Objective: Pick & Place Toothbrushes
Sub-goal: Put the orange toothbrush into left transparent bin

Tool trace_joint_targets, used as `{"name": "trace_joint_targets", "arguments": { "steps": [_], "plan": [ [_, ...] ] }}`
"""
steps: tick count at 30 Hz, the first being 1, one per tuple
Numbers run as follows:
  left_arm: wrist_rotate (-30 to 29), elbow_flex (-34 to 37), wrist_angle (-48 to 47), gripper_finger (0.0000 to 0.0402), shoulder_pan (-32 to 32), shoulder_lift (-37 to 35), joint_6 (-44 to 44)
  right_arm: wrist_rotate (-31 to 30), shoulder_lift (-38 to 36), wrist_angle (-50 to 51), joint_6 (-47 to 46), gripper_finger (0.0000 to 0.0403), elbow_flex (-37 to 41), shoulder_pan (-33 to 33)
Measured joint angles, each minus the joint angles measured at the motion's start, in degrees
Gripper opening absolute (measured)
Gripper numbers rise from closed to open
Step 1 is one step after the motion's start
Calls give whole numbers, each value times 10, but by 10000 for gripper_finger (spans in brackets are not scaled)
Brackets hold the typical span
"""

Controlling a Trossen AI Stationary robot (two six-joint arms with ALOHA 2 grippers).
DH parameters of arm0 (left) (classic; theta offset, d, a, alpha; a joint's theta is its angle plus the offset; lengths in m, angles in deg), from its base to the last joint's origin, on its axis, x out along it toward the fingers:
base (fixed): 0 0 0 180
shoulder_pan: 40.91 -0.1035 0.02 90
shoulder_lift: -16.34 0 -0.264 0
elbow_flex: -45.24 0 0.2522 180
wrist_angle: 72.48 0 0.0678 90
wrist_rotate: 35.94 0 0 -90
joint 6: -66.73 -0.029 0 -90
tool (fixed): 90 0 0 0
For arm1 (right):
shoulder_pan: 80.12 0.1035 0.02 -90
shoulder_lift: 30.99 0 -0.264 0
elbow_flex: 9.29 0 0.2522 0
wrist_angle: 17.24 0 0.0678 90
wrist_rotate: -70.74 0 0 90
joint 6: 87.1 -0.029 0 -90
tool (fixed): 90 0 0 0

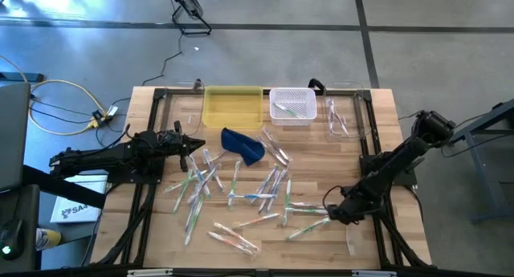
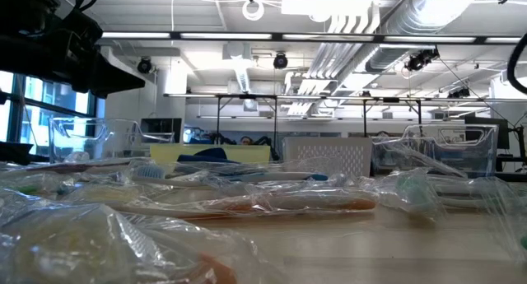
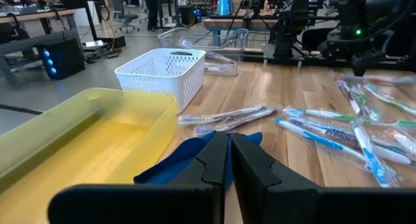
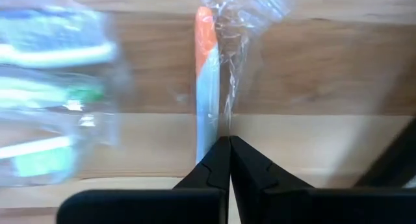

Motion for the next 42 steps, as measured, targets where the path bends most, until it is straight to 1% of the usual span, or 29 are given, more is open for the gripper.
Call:
{"name": "trace_joint_targets", "arguments": {
  "steps": [5,9,11,17,19,22,26,30,33,35,37,39,42],
  "plan": [
    [0,0,0,17,0,0,0,-6,0,21,15,3,-1,-6],
    [0,0,0,17,0,0,0,-6,-14,79,16,3,-1,-6],
    [0,0,0,17,0,0,0,-9,-31,106,17,3,1,-5],
    [0,0,0,17,0,0,0,-22,-111,178,17,3,-16,-6],
    [0,0,0,17,0,0,0,-36,-135,188,16,3,-19,-5],
    [0,0,0,17,0,0,0,-51,-157,189,14,3,-19,-6],
    [0,0,0,17,0,0,0,-72,-169,179,17,3,-19,-5],
    [0,0,0,17,0,0,0,-101,-177,125,31,3,-19,-5],
    [0,0,0,17,0,0,0,-135,-179,83,47,3,-19,-5],
    [0,0,0,17,0,0,0,-149,-176,71,56,3,-19,-6],
    [0,0,0,17,0,0,0,-147,-171,72,56,3,-19,-6],
    [0,0,0,17,0,0,0,-128,-162,75,60,3,-19,-6],
    [0,0,0,17,0,0,0,-75,-142,86,64,3,-19,-6]
  ]
}}
